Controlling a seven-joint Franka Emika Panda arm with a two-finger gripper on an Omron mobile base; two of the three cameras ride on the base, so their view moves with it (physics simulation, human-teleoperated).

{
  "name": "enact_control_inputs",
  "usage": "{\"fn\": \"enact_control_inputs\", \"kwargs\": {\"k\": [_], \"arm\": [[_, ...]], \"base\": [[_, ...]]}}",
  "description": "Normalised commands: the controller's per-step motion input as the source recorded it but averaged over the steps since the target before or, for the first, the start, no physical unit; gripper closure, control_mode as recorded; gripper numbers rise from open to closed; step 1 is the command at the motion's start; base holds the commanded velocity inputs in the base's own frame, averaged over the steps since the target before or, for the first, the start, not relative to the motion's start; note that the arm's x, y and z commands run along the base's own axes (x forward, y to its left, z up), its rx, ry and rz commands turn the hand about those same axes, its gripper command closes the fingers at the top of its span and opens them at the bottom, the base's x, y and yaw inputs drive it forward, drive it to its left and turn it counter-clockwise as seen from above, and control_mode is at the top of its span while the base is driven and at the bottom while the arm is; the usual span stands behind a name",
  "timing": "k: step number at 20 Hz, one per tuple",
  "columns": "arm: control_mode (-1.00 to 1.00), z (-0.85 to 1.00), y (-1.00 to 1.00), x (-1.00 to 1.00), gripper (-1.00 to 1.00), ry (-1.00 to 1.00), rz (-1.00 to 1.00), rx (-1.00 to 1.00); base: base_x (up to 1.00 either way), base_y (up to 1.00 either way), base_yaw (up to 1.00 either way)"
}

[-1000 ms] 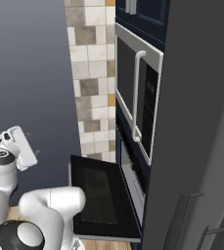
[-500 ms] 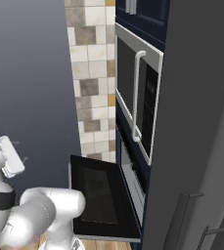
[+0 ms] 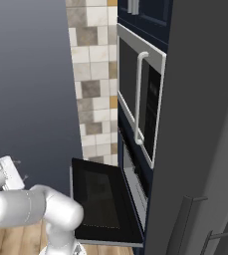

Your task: Place the fish on the rack of the oven, and slide the rack back inside. Close the oven door.

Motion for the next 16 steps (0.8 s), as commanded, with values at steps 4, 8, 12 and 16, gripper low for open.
{"fn": "enact_control_inputs", "kwargs": {"k": [4,8,12,16], "arm": [[-1.00,-1.00,0.23,0.28,-1.00,0.04,-0.12,-0.16],[-1.00,-1.00,0.21,0.15,-1.00,0.02,-0.12,-0.18],[-1.00,-0.97,0.07,0.01,-1.00,0.02,-0.12,-0.18],[-1.00,-0.56,-0.10,0.14,-1.00,0.05,-0.13,-0.12]], "base": [[0.00,0.00,0.00],[0.00,0.00,0.00],[0.00,0.00,0.00],[0.00,0.00,0.00]]}}
